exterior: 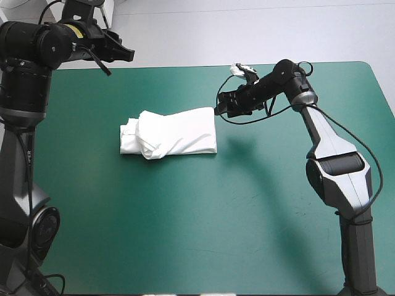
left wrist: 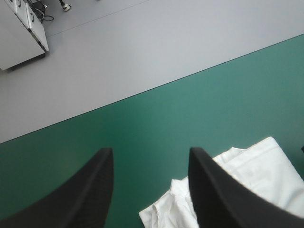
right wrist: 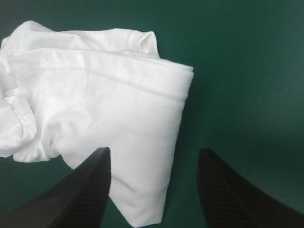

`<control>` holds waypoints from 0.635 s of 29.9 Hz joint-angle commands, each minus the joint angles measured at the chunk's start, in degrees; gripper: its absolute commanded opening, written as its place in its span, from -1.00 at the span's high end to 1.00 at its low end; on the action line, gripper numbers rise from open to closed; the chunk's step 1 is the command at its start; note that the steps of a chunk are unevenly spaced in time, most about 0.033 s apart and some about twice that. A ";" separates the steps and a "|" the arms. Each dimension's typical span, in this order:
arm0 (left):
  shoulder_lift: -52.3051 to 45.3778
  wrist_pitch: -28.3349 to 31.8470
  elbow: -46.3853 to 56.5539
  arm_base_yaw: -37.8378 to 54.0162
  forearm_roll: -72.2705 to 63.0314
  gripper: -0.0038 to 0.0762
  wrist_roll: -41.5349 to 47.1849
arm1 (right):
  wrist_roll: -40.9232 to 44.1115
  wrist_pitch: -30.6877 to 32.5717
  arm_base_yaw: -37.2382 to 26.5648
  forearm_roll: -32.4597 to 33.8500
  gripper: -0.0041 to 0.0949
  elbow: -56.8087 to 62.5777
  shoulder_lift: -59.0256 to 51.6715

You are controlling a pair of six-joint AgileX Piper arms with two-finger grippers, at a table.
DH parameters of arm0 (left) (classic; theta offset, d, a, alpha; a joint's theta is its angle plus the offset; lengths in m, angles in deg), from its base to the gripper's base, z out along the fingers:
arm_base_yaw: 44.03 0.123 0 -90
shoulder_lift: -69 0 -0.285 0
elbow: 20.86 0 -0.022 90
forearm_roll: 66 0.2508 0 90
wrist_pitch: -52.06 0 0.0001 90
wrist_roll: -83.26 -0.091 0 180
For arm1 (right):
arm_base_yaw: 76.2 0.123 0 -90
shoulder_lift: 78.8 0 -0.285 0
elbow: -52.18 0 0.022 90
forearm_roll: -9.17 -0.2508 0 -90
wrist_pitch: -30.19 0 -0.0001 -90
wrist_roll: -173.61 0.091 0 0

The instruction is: Fold the cloth

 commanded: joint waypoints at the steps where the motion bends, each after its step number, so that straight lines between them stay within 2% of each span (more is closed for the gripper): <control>1: -2.11 -1.15 -1.05 0.03 0.10 -0.02 0.58 | -1.54 -1.03 -0.04 -4.90 -0.15 0.75 -3.77; 12: -1.89 -1.60 -0.97 0.03 -0.53 -0.02 0.81 | -2.04 -1.03 4.98 -6.08 -0.15 2.02 0.67; 19: -2.35 -1.60 -0.97 0.03 -1.92 -0.02 1.04 | -2.04 -1.13 5.14 -5.53 -0.15 2.02 3.64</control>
